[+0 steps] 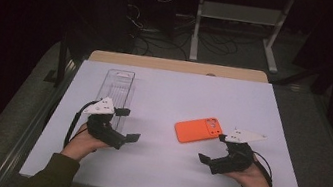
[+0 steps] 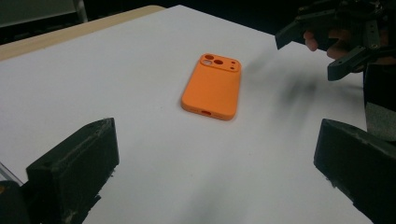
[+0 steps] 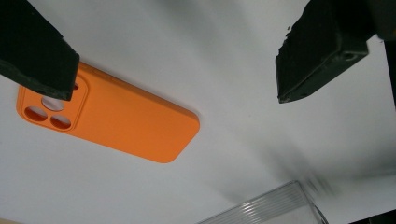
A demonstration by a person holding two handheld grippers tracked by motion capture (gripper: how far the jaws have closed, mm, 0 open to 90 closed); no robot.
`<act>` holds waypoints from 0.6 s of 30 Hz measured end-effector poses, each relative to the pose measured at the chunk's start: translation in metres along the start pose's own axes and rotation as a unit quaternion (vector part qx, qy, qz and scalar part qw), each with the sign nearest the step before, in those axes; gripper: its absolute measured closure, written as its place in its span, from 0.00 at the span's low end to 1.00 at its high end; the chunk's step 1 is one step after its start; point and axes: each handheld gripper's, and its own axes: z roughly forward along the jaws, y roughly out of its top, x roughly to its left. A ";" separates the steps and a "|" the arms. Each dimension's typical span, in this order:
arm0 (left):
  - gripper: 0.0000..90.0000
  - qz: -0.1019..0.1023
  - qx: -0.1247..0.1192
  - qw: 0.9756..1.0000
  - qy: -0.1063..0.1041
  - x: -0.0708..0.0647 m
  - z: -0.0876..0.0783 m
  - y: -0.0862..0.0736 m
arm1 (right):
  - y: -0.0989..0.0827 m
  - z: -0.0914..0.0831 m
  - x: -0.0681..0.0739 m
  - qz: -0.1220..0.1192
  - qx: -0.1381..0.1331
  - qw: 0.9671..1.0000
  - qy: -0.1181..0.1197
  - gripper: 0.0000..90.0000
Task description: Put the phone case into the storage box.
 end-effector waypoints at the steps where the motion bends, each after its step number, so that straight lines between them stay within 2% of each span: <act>1: 0.00 0.002 0.001 1.000 0.000 0.000 0.000 0.000 | 0.000 0.000 0.000 0.000 0.000 1.000 0.000 0.00; 18: 0.00 0.001 0.000 1.000 -0.009 0.000 0.003 0.000 | 0.000 0.002 -0.003 0.002 0.000 1.000 -0.004 0.00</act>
